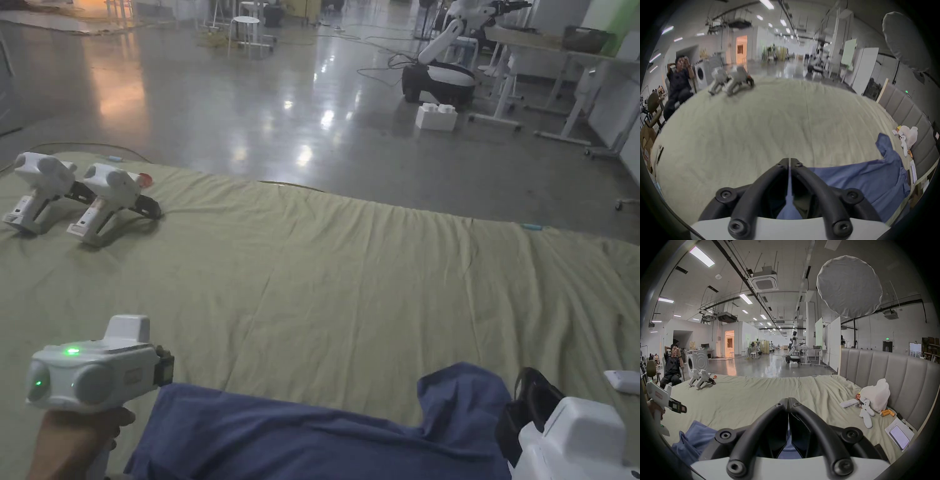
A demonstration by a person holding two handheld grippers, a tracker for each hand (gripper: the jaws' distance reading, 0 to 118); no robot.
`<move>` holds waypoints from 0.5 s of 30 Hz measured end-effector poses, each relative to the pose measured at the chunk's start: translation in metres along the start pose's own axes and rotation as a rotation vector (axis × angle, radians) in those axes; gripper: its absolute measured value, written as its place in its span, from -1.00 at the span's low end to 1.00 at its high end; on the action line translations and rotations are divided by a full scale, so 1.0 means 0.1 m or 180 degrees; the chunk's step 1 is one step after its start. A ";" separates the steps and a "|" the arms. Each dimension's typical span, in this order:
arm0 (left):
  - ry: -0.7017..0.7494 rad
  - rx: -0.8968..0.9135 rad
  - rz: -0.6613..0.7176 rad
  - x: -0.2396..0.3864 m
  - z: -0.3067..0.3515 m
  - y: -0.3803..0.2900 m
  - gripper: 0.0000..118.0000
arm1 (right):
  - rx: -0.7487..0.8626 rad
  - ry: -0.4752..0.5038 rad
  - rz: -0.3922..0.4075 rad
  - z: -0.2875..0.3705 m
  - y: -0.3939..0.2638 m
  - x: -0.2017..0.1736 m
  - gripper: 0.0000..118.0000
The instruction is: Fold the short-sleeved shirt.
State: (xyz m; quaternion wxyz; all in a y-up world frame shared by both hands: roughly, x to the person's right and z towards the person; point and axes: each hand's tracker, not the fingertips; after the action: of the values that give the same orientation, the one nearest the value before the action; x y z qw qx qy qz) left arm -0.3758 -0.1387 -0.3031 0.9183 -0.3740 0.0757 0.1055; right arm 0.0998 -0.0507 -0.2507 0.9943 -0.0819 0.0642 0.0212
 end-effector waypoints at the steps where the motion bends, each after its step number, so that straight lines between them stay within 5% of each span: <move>1: -0.0010 -0.0132 0.0001 0.01 -0.08 0.02 -0.56 | -0.0040 -0.0002 0.0013 -0.03 -0.02 0.01 -1.00; 2: -0.0009 -0.0258 0.0007 -0.01 -0.19 0.03 -0.32 | -0.0064 -0.0006 0.0022 -0.05 -0.05 0.01 -1.00; 7: 0.0071 -0.0589 -0.0005 -0.01 -0.58 0.04 0.26 | -0.0228 -0.0029 0.0082 -0.16 -0.16 0.08 -1.00; 15: 0.0368 -0.0861 -0.0147 0.15 -0.76 -0.07 0.09 | -0.0458 -0.0122 0.0010 -0.27 -0.30 0.21 -1.00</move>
State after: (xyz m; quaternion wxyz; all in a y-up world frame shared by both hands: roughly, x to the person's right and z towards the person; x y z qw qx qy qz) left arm -0.3642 -0.1954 -0.3556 0.8558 -0.5014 0.1048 0.0718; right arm 0.1188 -0.0842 -0.2751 0.9869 -0.1527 0.0436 0.0289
